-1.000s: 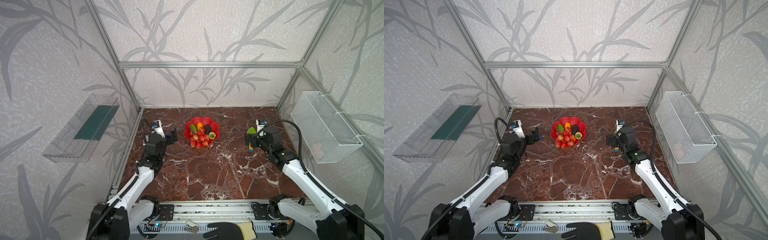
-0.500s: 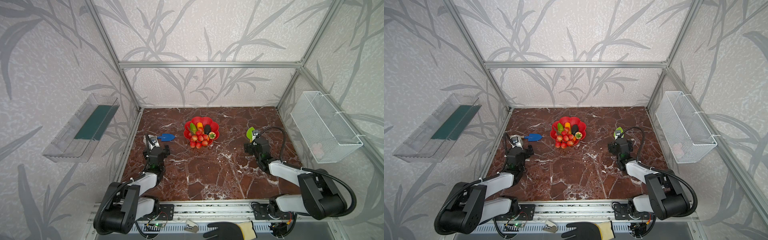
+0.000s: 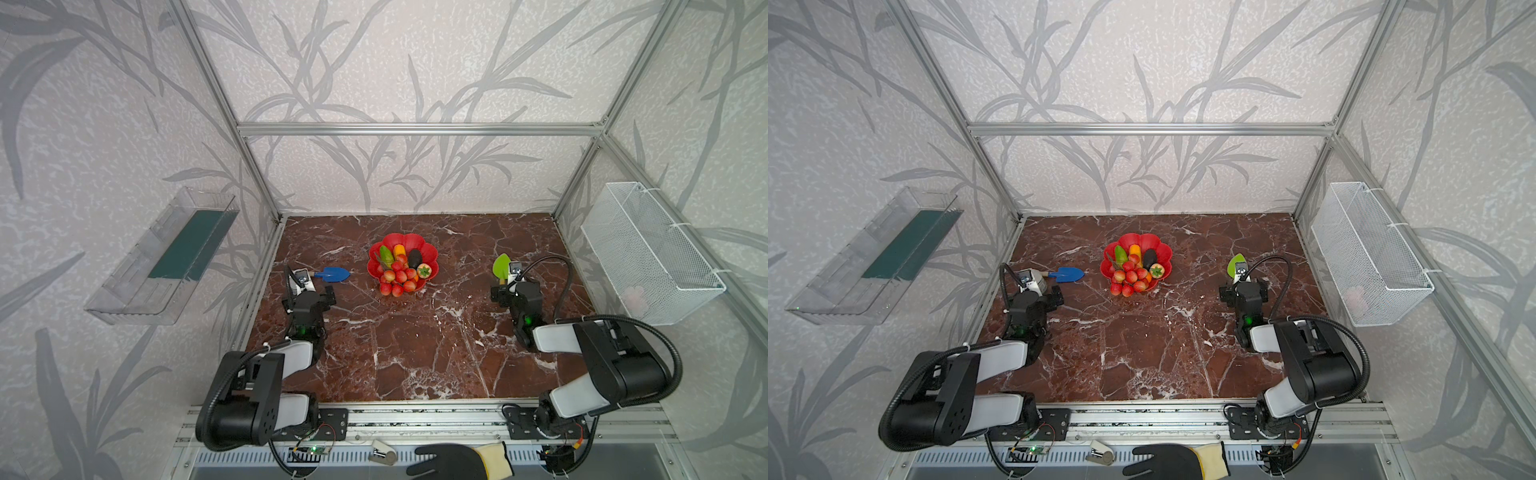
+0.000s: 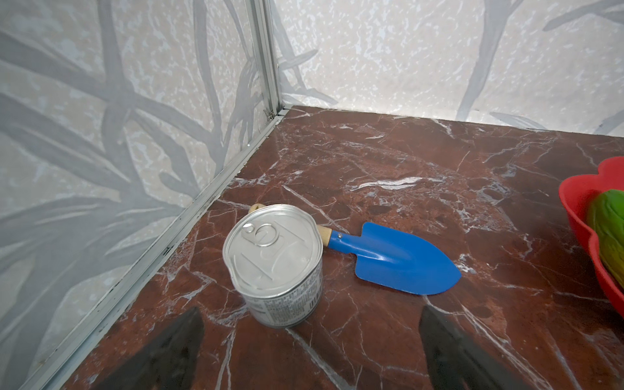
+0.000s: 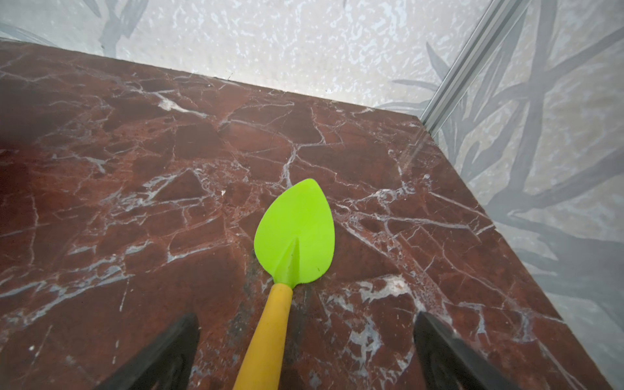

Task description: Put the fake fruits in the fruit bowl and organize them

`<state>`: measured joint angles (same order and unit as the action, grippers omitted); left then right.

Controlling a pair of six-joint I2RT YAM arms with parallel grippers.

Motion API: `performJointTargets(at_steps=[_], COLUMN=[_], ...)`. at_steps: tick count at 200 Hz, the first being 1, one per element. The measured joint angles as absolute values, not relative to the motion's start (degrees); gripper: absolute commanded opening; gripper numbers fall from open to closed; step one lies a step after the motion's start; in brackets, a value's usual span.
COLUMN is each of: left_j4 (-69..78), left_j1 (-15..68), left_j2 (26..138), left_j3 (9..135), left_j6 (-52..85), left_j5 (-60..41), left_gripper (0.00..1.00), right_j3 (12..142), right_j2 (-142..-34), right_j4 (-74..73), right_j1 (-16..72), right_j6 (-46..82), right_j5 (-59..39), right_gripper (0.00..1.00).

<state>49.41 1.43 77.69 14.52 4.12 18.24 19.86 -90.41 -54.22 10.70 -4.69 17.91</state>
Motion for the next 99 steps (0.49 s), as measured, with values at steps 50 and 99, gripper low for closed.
performJointTargets(at_steps=[50, 99], left_j4=[53.8, 55.4], left_j1=[-0.2, -0.2], left_j2=[89.1, 89.5], left_j3=[16.6, 19.9], left_j6=[5.0, 4.6], left_j5=[16.5, 16.4], left_gripper=[1.0, 1.0], right_j3=[19.2, 19.2], right_j2=[-91.8, -91.8], right_j4=[-57.7, -58.4], right_j1=[10.1, 9.6], right_j6=[-4.7, -4.8], right_j5=[15.3, 13.7], right_gripper=[0.99, 0.99])
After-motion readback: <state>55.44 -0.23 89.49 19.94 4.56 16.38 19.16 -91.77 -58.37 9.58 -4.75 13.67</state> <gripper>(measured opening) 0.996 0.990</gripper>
